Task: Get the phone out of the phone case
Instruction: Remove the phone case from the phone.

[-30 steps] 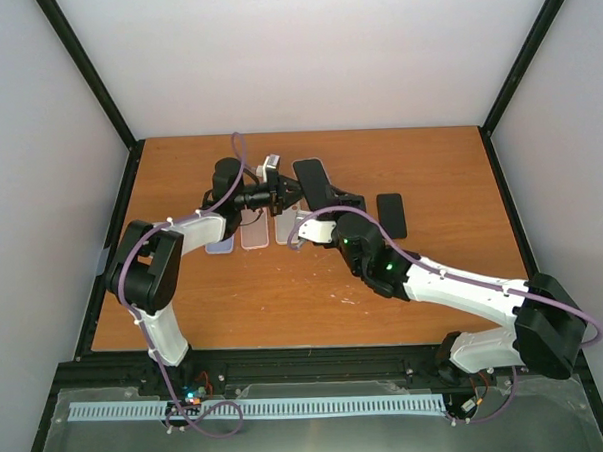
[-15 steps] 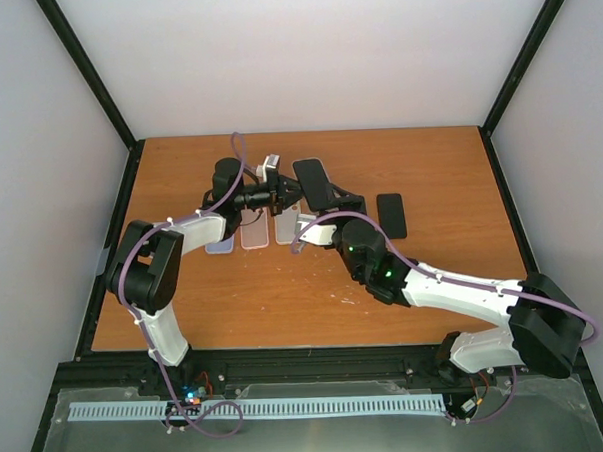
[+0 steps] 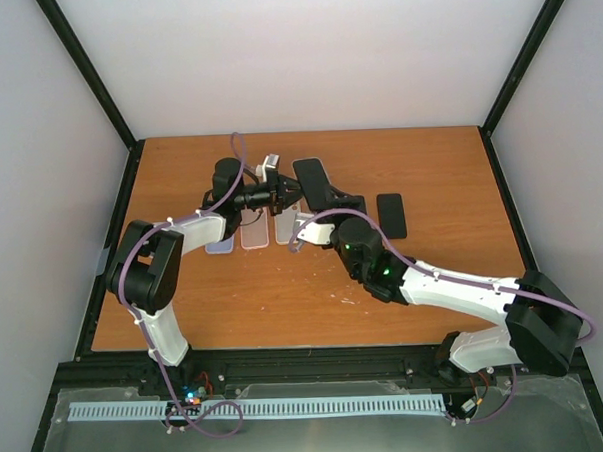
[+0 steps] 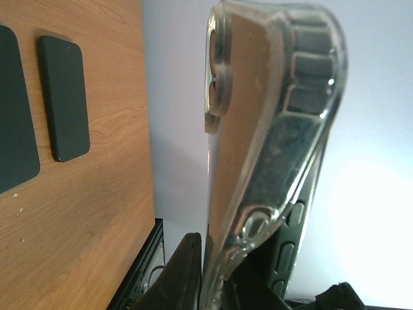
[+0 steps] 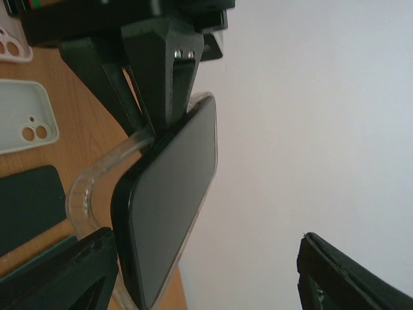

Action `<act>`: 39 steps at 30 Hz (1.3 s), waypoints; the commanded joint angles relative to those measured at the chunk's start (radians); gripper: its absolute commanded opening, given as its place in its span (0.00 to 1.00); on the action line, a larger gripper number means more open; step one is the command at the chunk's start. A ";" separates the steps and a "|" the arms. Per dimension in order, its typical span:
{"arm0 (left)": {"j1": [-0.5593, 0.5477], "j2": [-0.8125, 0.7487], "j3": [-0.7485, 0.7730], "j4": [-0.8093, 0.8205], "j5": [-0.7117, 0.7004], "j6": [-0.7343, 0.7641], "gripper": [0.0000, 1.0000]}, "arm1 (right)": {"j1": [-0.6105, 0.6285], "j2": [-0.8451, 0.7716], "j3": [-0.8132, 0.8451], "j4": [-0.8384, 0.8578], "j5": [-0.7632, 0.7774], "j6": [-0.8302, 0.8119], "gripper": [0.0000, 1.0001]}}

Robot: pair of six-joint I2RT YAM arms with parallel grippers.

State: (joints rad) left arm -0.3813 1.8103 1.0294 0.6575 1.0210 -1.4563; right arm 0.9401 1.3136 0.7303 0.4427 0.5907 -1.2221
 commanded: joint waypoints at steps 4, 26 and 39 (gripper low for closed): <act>-0.099 -0.034 0.021 0.087 0.247 -0.013 0.01 | -0.028 0.038 0.151 -0.314 -0.190 0.232 0.71; -0.079 -0.043 0.020 0.092 0.244 -0.026 0.01 | -0.073 0.023 0.026 -0.073 -0.041 0.093 0.64; -0.061 -0.031 0.026 0.108 0.248 -0.048 0.01 | -0.108 -0.029 0.027 -0.244 -0.067 0.126 0.64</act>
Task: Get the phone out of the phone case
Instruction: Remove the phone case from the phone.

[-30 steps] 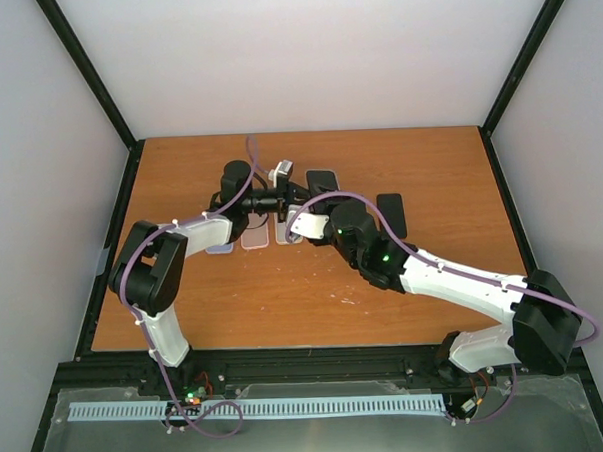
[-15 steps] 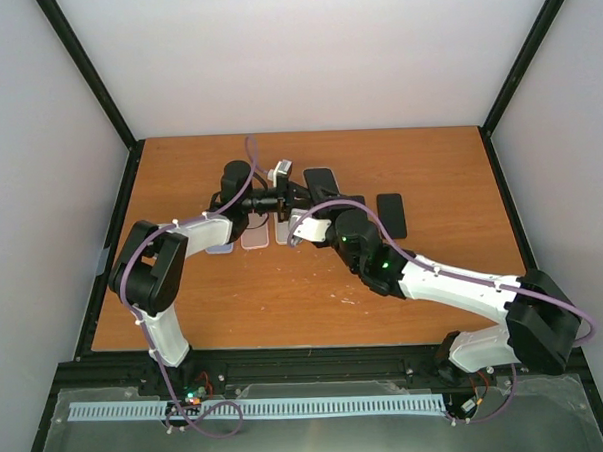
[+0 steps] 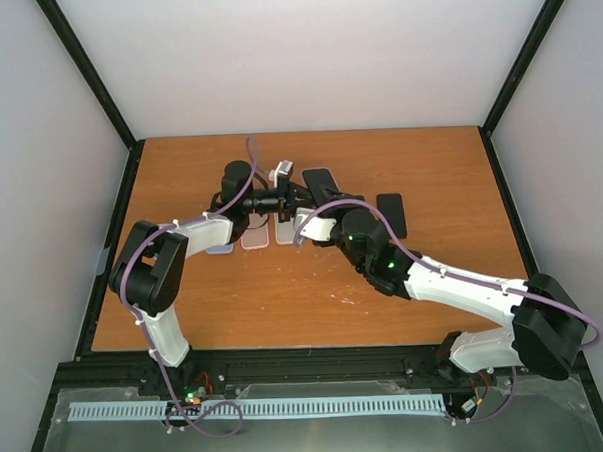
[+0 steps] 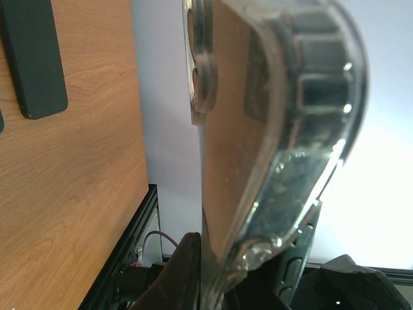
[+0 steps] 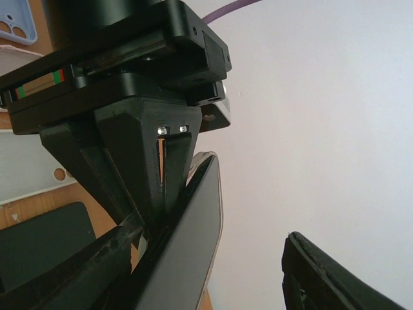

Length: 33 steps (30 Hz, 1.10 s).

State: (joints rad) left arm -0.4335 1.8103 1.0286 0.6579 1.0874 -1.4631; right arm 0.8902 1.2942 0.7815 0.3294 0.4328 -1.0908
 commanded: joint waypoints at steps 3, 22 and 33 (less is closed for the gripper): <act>-0.008 -0.030 0.026 0.109 0.181 -0.044 0.01 | -0.066 -0.006 -0.027 -0.148 0.099 -0.011 0.61; 0.012 -0.022 0.023 0.128 0.180 -0.065 0.01 | -0.093 -0.056 -0.062 -0.222 0.145 0.004 0.64; 0.012 -0.020 0.025 0.132 0.179 -0.074 0.01 | -0.098 -0.022 -0.068 -0.196 0.182 -0.013 0.63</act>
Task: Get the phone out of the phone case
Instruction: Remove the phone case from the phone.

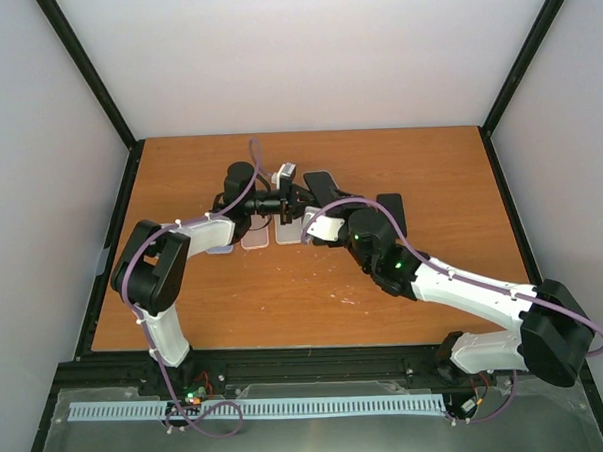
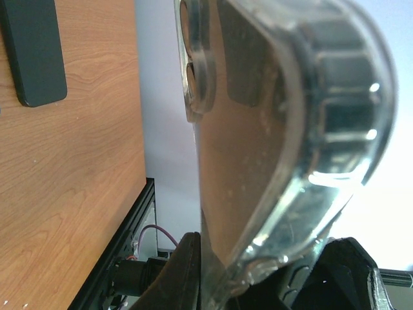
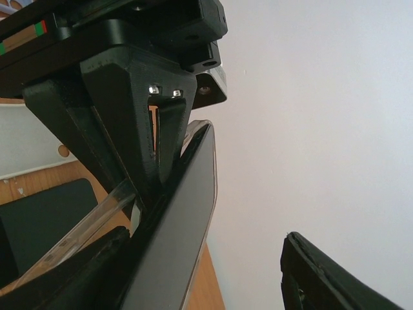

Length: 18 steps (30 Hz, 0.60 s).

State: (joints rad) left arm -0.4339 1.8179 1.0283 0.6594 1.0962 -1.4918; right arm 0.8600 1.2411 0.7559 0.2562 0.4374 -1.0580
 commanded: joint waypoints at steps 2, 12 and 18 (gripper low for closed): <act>0.012 -0.029 0.026 0.130 0.171 -0.045 0.01 | -0.071 0.042 -0.032 -0.127 0.179 -0.039 0.59; 0.015 -0.024 0.027 0.125 0.168 -0.042 0.01 | -0.076 0.087 0.034 -0.193 0.170 0.017 0.31; 0.040 -0.035 0.016 0.078 0.138 -0.003 0.01 | -0.078 0.071 0.079 -0.243 0.146 0.085 0.03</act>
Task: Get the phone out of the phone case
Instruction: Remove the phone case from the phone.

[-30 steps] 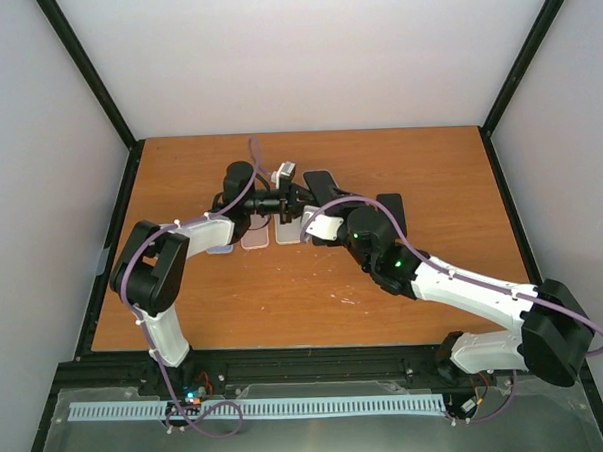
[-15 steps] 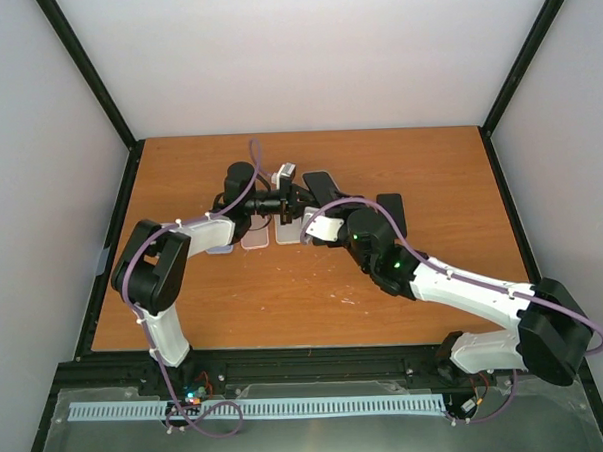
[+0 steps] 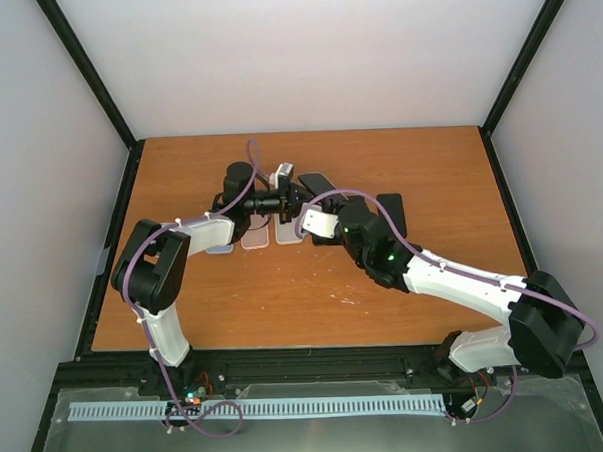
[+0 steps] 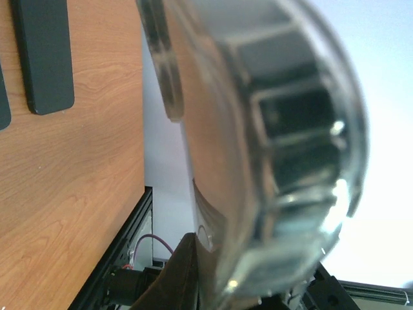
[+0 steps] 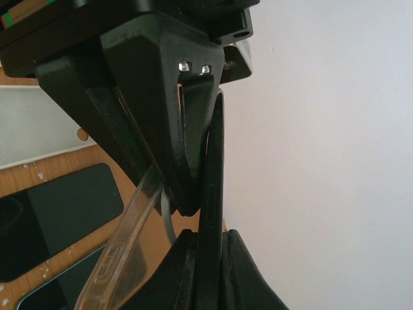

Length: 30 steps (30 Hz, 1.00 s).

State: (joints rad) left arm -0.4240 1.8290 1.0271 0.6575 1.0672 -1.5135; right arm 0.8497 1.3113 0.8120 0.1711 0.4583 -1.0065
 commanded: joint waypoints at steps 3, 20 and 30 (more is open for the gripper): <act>0.046 -0.057 0.013 0.008 0.131 0.083 0.01 | -0.067 -0.019 0.071 -0.214 0.093 0.096 0.03; 0.126 -0.108 0.049 -0.427 -0.113 0.509 0.01 | -0.067 -0.079 0.303 -0.379 0.002 0.277 0.03; 0.131 -0.130 0.063 -0.543 -0.229 0.626 0.01 | -0.076 -0.077 0.389 -0.435 -0.038 0.351 0.03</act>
State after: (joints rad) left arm -0.3985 1.6905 1.0954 0.2104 1.0267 -1.1084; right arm 0.8303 1.3117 1.0916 -0.2466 0.3183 -0.7372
